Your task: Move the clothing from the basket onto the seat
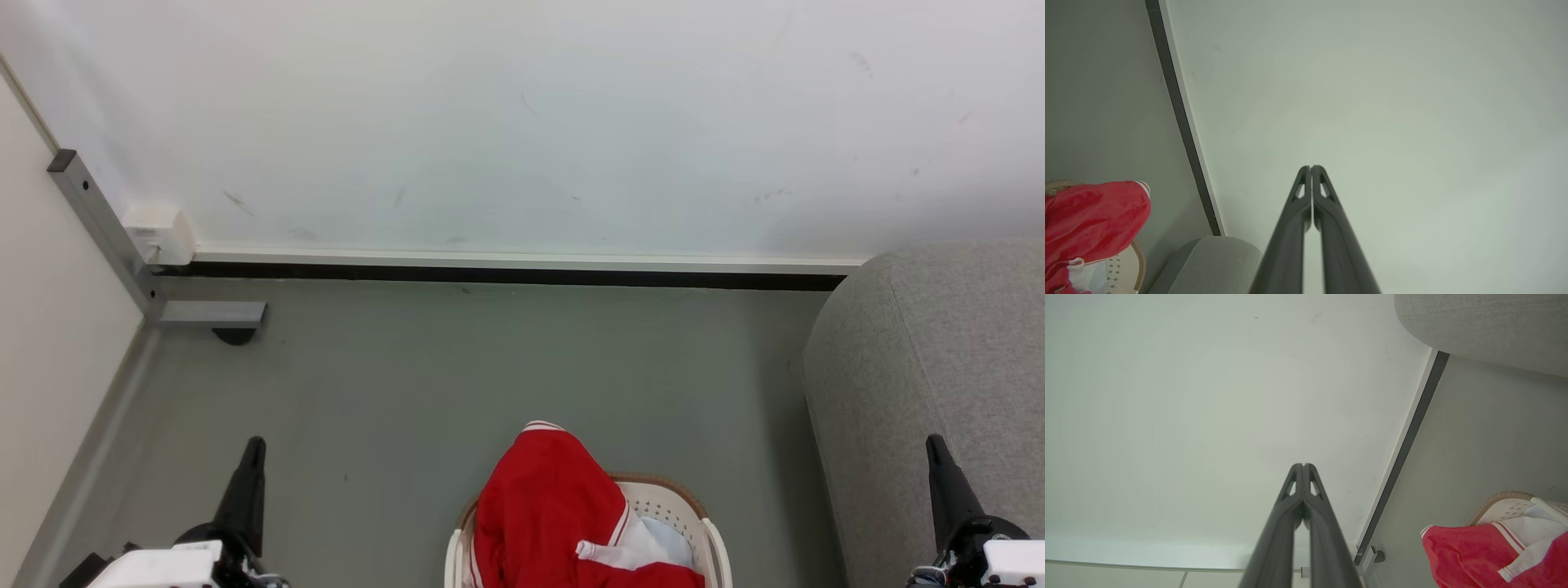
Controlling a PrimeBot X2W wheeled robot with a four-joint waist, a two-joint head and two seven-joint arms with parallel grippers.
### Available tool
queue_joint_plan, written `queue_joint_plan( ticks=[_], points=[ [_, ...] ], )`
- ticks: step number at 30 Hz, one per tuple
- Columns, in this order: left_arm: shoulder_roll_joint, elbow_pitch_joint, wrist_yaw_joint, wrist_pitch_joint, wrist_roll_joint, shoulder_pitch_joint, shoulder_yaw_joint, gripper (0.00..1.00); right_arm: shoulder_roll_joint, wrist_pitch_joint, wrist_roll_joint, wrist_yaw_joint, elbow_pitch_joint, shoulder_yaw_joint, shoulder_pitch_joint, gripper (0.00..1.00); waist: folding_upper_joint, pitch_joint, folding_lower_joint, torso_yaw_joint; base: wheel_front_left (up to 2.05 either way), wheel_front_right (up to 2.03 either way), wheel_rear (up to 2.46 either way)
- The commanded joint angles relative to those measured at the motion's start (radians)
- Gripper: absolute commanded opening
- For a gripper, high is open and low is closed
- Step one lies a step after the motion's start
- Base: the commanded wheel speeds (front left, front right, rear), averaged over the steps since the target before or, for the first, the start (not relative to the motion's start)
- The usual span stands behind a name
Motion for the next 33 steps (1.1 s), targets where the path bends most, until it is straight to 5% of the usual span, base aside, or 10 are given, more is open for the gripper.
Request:
queue_joint_plan(
  ticks=[1,17,18,33],
  points=[
    [0.003,-0.003,-0.004,0.003,-0.014,-0.009,0.001,0.0,-0.007,0.003,0.001,-0.002,-0.004,-0.004,-0.013,0.0,0.0,0.0,0.0,0.0,0.0,0.0,0.0],
    [0.003,-0.003,-0.004,0.003,-0.014,-0.009,0.001,0.0,-0.007,0.003,0.001,-0.002,-0.004,-0.004,-0.013,0.0,0.0,0.0,0.0,0.0,0.0,0.0,0.0],
    [0.0,0.0,0.0,0.0,0.0,0.0,0.0,1.0,0.0,0.0,0.0,0.0,0.0,0.0,0.0,1.0,0.0,0.0,0.0,0.0,0.0,0.0,0.0],
    [-0.006,0.03,0.002,-0.057,0.067,0.027,-0.02,1.0,0.011,-0.057,-0.108,0.0,0.036,0.041,0.011,1.0,0.0,0.001,0.0,-0.001,0.0,0.0,0.0]
  ],
)
